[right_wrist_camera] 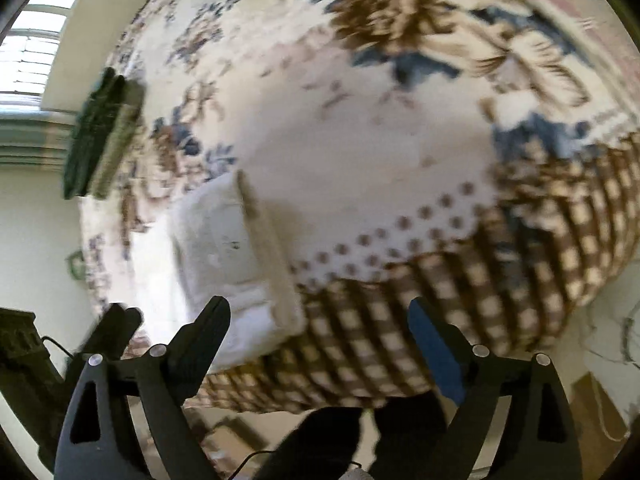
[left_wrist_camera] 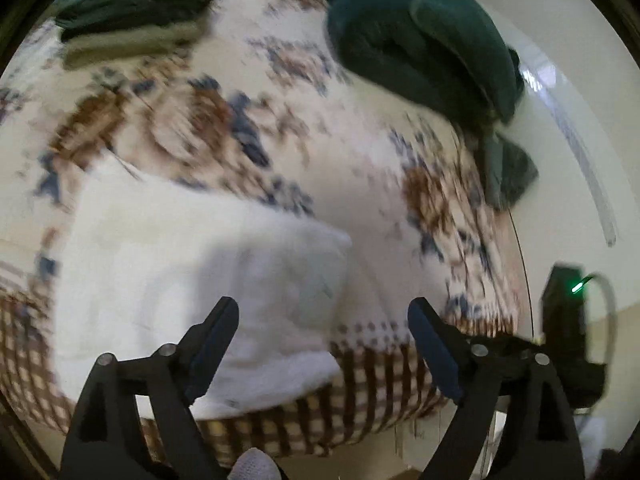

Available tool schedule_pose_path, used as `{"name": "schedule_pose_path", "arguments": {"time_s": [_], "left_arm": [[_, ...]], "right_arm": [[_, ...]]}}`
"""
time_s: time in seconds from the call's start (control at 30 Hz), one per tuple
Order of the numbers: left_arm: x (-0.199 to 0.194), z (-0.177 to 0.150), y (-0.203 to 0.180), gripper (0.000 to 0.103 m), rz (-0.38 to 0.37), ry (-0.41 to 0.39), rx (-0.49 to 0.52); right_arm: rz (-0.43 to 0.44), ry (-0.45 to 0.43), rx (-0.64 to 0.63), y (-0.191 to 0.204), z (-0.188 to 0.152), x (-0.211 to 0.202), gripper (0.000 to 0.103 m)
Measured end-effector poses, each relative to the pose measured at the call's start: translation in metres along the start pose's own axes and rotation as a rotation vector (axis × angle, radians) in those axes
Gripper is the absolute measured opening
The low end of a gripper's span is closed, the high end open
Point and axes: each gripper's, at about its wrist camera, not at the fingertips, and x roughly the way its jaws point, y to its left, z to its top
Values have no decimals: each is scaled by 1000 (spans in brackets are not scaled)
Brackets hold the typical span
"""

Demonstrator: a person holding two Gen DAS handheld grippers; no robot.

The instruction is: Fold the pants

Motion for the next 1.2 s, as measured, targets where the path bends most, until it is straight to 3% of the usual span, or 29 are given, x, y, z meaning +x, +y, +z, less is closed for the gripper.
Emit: {"name": "schedule_pose_path", "arguments": {"time_s": [0.17, 0.3, 0.37, 0.43, 0.47, 0.5, 0.6, 0.73, 0.87, 1.03, 1.2], "left_arm": [[-32, 36, 76, 89, 194, -63, -60], [-28, 48, 153, 89, 367, -11, -110], [-26, 48, 181, 89, 400, 16, -129], [-20, 48, 204, 89, 420, 57, -142], [-16, 50, 210, 89, 428, 79, -150], [-11, 51, 216, 89, 424, 107, -168], [-3, 55, 227, 89, 346, 122, -245], [12, 66, 215, 89, 268, 137, -250], [48, 77, 202, 89, 233, 179, -234], [98, 96, 206, 91, 310, 219, -209], [112, 107, 235, 95, 261, 247, -304]], "right_arm": [[130, 90, -39, 19, 18, 59, 95], [219, 152, 2, 21, 28, 111, 95], [288, 178, 51, 20, 28, 133, 93], [321, 169, 45, 27, 25, 142, 76], [283, 145, 15, 34, 22, 142, 47], [238, 105, -34, 44, 19, 138, 30], [149, 4, -96, 64, 10, 116, 15], [116, -59, -63, 64, 12, 82, 14], [96, -46, -14, 34, 26, 75, 14], [87, 12, -6, 12, 33, 88, 14], [75, 46, 14, 2, 39, 101, 19]]}}
